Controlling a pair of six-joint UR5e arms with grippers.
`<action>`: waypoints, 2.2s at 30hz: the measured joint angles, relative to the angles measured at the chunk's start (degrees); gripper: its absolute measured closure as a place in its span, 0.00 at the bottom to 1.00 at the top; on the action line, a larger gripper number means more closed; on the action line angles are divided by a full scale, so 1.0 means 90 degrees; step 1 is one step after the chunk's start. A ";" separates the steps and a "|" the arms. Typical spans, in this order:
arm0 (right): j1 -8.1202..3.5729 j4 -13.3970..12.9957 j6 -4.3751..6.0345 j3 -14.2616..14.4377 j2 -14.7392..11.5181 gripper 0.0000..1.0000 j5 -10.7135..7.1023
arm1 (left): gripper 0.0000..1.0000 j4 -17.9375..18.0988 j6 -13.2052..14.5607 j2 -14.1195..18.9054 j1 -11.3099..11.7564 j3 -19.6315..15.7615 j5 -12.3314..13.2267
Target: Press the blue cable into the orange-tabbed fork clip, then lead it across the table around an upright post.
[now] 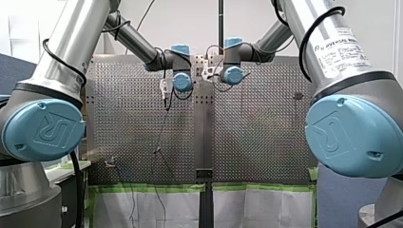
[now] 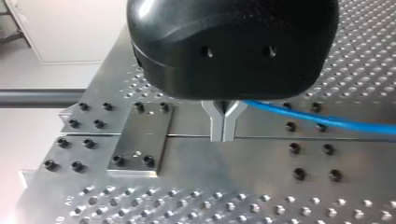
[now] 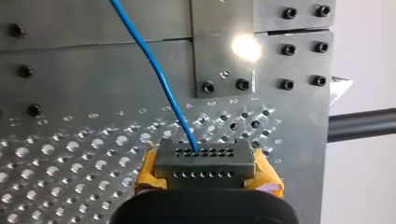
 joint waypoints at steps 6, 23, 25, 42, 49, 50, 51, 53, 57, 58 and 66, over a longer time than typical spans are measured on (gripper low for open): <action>-0.0079 0.0083 0.0043 -0.0039 -0.0095 1.00 0.0060 | 1.00 -0.0108 -0.0080 -0.0004 0.0014 0.0145 0.0052; -0.0255 0.0607 0.0037 -0.0368 -0.0250 1.00 0.0110 | 1.00 -0.0833 -0.0162 -0.0012 -0.0026 0.1194 0.0160; -0.0268 0.0634 0.0040 -0.0408 -0.0300 1.00 0.0113 | 1.00 -0.0869 -0.0173 -0.0013 -0.0026 0.1302 0.0208; -0.0528 0.0892 0.0075 -0.0680 -0.0609 1.00 0.0131 | 1.00 -0.1410 -0.0210 -0.0211 -0.0056 0.2051 0.0413; -0.0669 0.0954 0.0083 -0.0685 -0.0652 1.00 0.0128 | 1.00 -0.1650 -0.0409 -0.0285 -0.0144 0.2491 0.0525; -0.0689 0.0960 0.0083 -0.0685 -0.0654 1.00 0.0128 | 1.00 -0.1661 -0.0440 -0.0288 -0.0153 0.2553 0.0541; -0.0714 0.0969 0.0083 -0.0686 -0.0658 1.00 0.0129 | 1.00 -0.1678 -0.0473 -0.0296 -0.0165 0.2634 0.0558; -0.0753 0.0981 0.0083 -0.0687 -0.0661 1.00 0.0132 | 1.00 -0.1722 -0.0507 -0.0337 -0.0184 0.2756 0.0581; -0.0845 0.1031 0.0083 -0.0686 -0.0663 1.00 0.0157 | 1.00 -0.1910 -0.0500 -0.0525 -0.0251 0.3010 0.0614; -0.0864 0.1045 0.0083 -0.0687 -0.0663 1.00 0.0164 | 1.00 -0.1956 -0.0497 -0.0573 -0.0267 0.3061 0.0614; -0.1049 0.1084 0.0083 -0.0689 -0.0664 1.00 0.0192 | 1.00 -0.2172 -0.0599 -0.0880 -0.0356 0.3523 0.0625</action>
